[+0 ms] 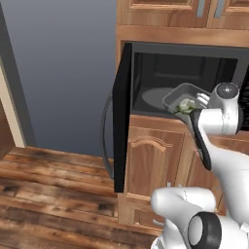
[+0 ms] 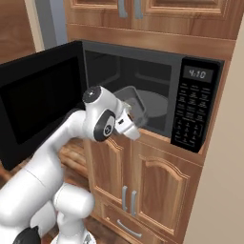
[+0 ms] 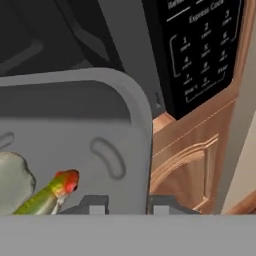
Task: Place the tupperware containing the fish and garlic meal in the microwave. Close the microwave door and press the start button to reheat the meal.
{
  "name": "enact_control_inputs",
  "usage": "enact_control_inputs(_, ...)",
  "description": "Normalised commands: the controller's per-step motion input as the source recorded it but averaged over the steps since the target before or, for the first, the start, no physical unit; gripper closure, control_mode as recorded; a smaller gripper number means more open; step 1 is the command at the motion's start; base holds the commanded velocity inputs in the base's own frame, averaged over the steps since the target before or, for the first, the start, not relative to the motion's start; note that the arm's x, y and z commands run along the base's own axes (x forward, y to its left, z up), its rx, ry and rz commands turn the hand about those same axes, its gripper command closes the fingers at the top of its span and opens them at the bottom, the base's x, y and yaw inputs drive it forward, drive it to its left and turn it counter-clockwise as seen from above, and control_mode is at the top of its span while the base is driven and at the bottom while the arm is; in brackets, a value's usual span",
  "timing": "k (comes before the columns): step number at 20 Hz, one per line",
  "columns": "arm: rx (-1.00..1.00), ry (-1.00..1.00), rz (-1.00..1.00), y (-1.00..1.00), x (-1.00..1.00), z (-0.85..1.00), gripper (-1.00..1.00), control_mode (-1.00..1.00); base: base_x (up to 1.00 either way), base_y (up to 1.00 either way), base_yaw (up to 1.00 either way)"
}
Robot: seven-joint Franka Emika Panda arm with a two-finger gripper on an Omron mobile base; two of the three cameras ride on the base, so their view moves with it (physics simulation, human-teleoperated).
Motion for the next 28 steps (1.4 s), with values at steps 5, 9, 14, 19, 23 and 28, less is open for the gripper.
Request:
enact_control_inputs(5,-0.03,0.0,0.0,-0.13,0.54,-0.17,1.0,-1.0,0.0,0.0,0.0)
enact_control_inputs(9,0.0,0.0,0.0,-0.16,0.58,-0.09,1.0,-1.0,0.0,0.0,0.0)
enact_control_inputs(14,0.0,0.0,0.0,-0.06,0.54,0.0,1.0,-1.0,0.0,0.0,0.0)
enact_control_inputs(19,0.0,0.0,0.0,-0.05,0.49,0.0,1.0,-1.0,0.0,0.0,0.0)
enact_control_inputs(23,0.0,0.0,0.0,-0.16,0.49,0.0,1.0,-1.0,0.0,0.0,0.0)
enact_control_inputs(28,0.0,0.0,0.0,-0.17,0.48,0.0,1.0,-1.0,0.0,0.0,0.0)
